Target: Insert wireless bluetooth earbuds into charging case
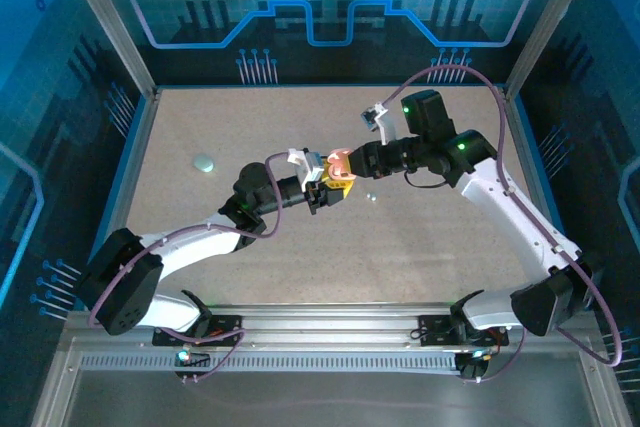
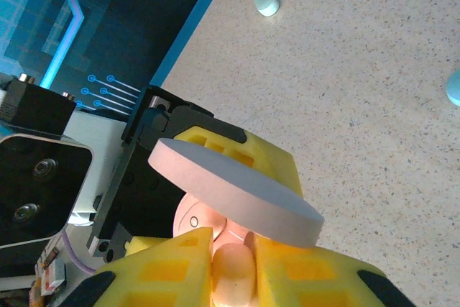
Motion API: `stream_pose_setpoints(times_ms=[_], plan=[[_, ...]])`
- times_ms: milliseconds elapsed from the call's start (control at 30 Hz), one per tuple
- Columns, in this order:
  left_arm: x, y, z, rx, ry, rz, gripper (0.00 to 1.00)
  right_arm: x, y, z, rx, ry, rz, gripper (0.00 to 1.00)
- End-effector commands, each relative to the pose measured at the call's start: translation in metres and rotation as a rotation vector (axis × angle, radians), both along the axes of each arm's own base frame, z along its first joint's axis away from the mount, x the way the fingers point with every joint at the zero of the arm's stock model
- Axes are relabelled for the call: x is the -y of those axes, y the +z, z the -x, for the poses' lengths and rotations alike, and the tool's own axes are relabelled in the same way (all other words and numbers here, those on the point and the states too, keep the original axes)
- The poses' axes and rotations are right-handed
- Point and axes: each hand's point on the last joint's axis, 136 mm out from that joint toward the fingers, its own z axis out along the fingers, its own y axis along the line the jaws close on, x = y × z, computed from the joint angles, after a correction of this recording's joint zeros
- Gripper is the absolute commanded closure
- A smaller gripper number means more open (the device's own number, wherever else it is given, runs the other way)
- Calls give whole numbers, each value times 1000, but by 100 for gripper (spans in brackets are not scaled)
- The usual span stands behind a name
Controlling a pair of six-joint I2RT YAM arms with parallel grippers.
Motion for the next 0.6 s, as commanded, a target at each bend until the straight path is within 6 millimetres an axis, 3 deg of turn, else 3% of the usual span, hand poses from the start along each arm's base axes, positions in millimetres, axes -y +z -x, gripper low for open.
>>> stream_pose_setpoints(times_ms=[0, 567], plan=[[5, 41, 18, 125, -81, 87, 68, 8, -3, -9, 61, -45, 73, 76], [4, 39, 18, 124, -74, 79, 68, 15, 8, -7, 92, -74, 85, 67]])
